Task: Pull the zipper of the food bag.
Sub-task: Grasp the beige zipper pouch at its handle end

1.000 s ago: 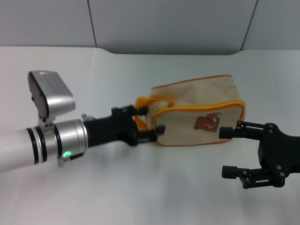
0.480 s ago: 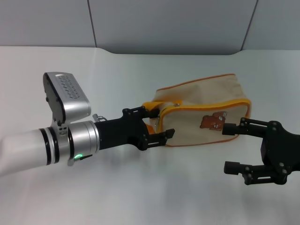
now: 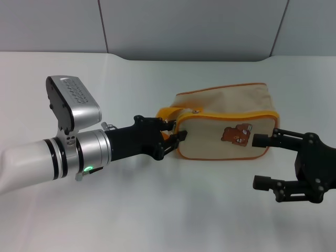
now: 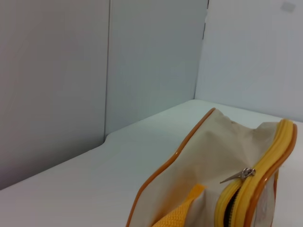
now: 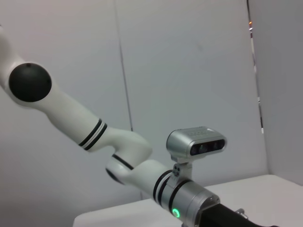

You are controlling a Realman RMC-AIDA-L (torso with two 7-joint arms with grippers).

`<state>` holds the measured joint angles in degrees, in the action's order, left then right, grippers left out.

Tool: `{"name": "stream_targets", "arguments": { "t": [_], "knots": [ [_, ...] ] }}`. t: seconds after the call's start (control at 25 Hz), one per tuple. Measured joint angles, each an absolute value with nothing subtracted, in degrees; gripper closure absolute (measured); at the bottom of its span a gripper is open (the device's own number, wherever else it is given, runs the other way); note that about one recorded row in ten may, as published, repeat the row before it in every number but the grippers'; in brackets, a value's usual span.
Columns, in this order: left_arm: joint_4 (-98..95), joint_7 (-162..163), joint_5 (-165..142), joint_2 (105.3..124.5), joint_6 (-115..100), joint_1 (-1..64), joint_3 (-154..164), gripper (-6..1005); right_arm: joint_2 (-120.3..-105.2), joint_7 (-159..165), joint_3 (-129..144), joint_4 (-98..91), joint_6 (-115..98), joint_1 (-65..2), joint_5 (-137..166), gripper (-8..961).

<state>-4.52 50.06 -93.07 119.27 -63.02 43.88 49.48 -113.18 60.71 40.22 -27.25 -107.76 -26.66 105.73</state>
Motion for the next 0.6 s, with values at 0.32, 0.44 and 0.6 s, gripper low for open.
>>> {"name": "stream_targets", "arguments": {
  "t": [0.32,0.44,0.6],
  "knots": [
    [-3.9,49.6,-93.0,119.26,-65.0,44.2,48.4,746,-115.00,60.3,31.7,-27.2,-107.0,-26.4,105.7,116],
    [-4.5,49.7,-93.0,119.26,-67.0,43.8,48.3,773,-116.15,59.3,26.7,-27.2,-106.2,-26.4,105.7,117],
    [-7.8,52.5,-94.2,118.98,-70.7,42.7,50.4,804,-118.21,56.3,21.4,-27.8,-101.9,-27.3,105.7,117]
  ]
}}
